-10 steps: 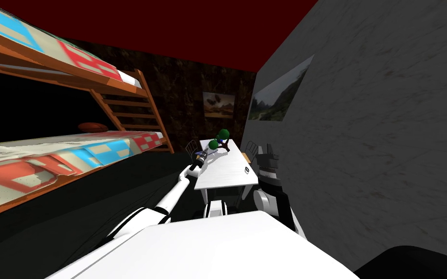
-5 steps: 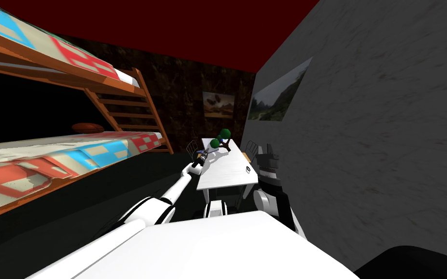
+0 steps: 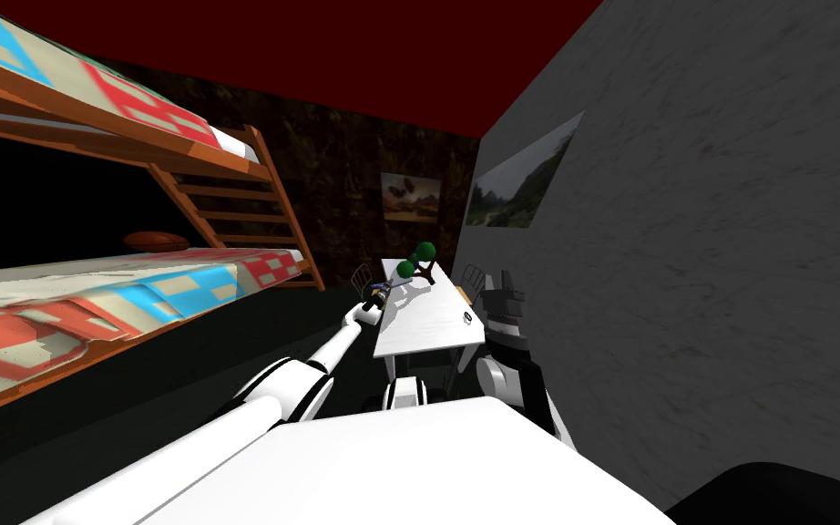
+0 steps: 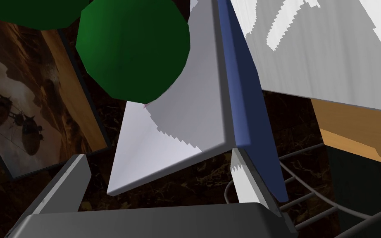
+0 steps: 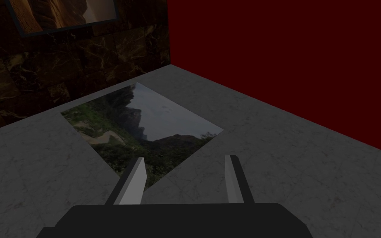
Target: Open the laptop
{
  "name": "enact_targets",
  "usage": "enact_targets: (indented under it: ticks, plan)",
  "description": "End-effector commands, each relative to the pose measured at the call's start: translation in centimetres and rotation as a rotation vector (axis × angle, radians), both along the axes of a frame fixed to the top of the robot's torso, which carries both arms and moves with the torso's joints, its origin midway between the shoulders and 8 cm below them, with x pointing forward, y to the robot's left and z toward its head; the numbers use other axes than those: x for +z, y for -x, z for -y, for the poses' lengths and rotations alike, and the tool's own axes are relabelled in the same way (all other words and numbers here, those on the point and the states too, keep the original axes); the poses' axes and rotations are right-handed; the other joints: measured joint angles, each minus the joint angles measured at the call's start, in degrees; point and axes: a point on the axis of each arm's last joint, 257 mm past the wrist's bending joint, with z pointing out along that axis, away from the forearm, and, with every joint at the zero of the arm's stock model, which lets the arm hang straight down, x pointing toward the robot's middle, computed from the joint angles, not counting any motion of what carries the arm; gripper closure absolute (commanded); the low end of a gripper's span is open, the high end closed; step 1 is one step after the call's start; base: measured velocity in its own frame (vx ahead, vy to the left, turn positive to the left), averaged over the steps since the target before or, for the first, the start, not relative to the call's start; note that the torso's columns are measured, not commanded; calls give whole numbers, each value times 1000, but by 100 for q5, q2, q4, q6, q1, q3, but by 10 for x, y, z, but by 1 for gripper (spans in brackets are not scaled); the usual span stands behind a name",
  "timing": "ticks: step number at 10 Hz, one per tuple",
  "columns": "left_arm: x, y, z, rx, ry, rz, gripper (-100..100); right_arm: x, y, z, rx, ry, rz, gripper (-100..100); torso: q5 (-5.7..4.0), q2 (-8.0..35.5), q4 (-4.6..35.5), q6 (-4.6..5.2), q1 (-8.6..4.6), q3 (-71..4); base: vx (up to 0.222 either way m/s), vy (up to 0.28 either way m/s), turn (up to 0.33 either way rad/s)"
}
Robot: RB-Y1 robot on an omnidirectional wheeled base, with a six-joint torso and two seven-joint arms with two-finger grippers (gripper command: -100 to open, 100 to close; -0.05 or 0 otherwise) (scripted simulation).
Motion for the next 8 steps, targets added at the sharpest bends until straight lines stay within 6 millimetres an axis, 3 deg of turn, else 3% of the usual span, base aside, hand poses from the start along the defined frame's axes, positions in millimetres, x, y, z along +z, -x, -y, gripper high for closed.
enact_targets:
  ticks: [1,8]
  plan:
    - [-8,-6,-3,7,-21,-28,-100,0,0,0,0,0,0,0,0,-3,0,1,4,-2,-2,49,-28]
    - [-17,-23,-18,33,-87,-96,-100,0,0,0,0,0,0,0,-1,-2,0,1,-2,-1,-3,53,-30]
